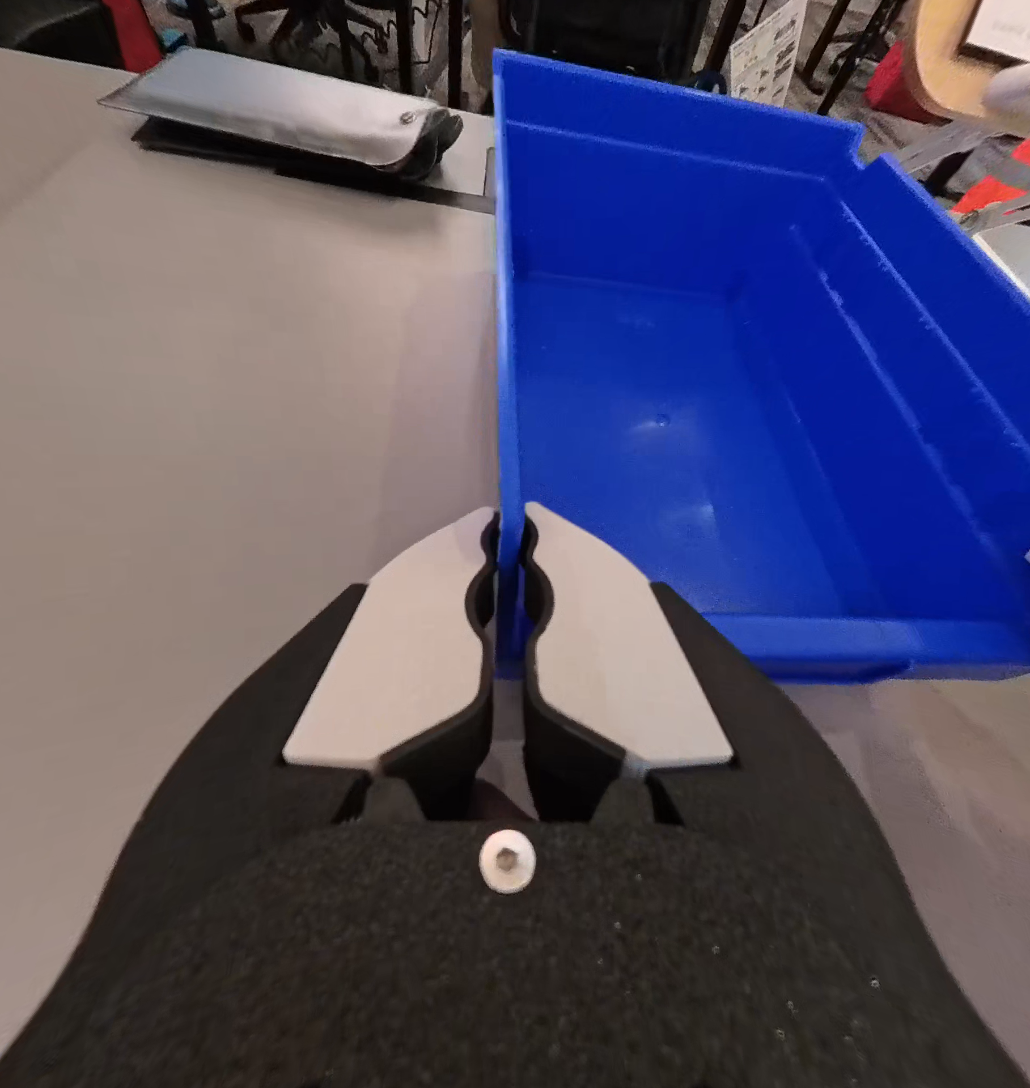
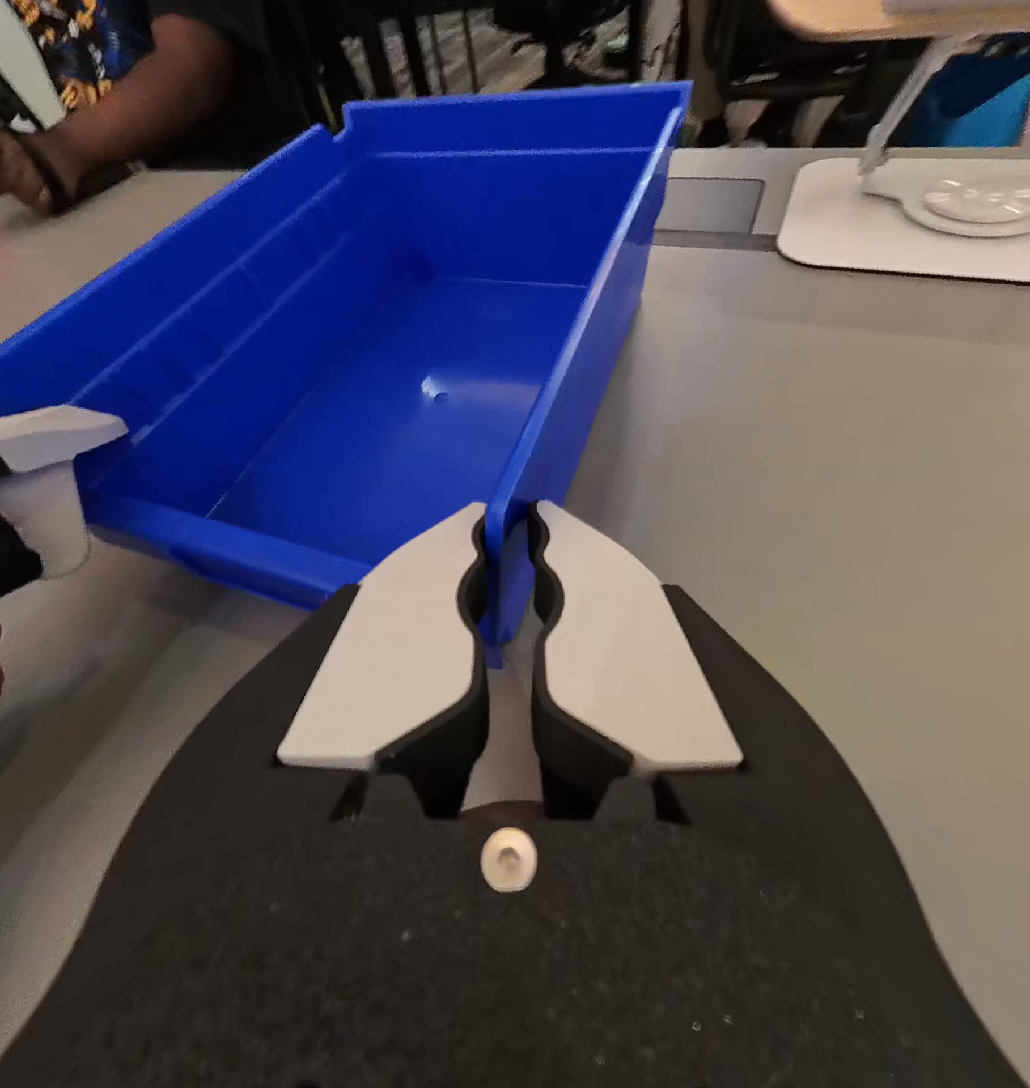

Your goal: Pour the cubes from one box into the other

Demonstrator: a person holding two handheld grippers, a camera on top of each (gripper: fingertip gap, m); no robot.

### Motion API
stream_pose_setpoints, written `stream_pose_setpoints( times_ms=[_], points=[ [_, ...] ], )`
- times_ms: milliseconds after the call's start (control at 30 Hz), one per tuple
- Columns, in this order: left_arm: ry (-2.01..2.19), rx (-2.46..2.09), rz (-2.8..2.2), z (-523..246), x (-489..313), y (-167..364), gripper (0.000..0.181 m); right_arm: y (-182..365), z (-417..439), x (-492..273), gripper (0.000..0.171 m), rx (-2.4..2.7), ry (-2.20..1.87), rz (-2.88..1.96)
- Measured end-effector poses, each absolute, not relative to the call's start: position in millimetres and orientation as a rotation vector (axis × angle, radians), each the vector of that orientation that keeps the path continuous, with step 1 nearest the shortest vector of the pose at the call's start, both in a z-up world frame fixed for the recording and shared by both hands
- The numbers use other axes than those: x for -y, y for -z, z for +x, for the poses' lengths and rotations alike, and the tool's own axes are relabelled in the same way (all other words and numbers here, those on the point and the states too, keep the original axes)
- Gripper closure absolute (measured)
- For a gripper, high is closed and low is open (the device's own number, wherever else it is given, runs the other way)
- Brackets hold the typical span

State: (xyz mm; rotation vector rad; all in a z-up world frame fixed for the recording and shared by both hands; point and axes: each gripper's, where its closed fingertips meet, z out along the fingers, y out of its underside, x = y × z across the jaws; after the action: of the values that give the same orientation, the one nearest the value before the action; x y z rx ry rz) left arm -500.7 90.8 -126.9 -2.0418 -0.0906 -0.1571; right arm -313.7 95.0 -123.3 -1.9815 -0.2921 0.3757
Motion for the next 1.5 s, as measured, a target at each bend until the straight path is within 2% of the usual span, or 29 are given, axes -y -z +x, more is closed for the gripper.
stream_pose_setpoints(
  times_ms=[33, 100, 233, 300, 467, 600, 700, 900, 1500],
  points=[
    [0.163, 0.118, -2.043, -502, -89, 125, 0.175, 123, -314, -93, 0.160, 0.320, -0.412, -2.003],
    [0.142, 0.198, -1.988, -511, -80, 107, 0.160, 114, -314, -79, 0.157, 0.374, -0.569, -2.047],
    [0.200, 0.383, -1.822, -503, -41, 54, 0.156, 84, -266, -41, 0.145, 0.582, -0.719, -2.008],
    [0.194, 0.315, -1.843, -474, -29, 48, 0.156, 79, -211, -35, 0.144, 0.597, -0.656, -1.990],
    [0.282, 0.211, -1.945, -403, -4, 87, 0.152, 72, -16, -28, 0.144, 0.399, -0.264, -1.934],
    [0.241, 0.149, -1.982, -398, 6, 116, 0.152, 83, 148, 6, 0.144, 0.152, 0.041, -1.885],
    [0.149, 0.118, -1.946, -408, 0, 111, 0.152, 109, 214, 24, 0.144, 0.059, 0.114, -1.965],
    [0.077, 0.060, -1.954, -400, -3, 114, 0.152, 111, 197, 25, 0.143, -0.008, -0.113, -1.953],
    [0.079, 0.050, -1.988, -394, -2, 122, 0.156, 117, 187, 24, 0.144, 0.033, -0.069, -1.981]
  ],
)
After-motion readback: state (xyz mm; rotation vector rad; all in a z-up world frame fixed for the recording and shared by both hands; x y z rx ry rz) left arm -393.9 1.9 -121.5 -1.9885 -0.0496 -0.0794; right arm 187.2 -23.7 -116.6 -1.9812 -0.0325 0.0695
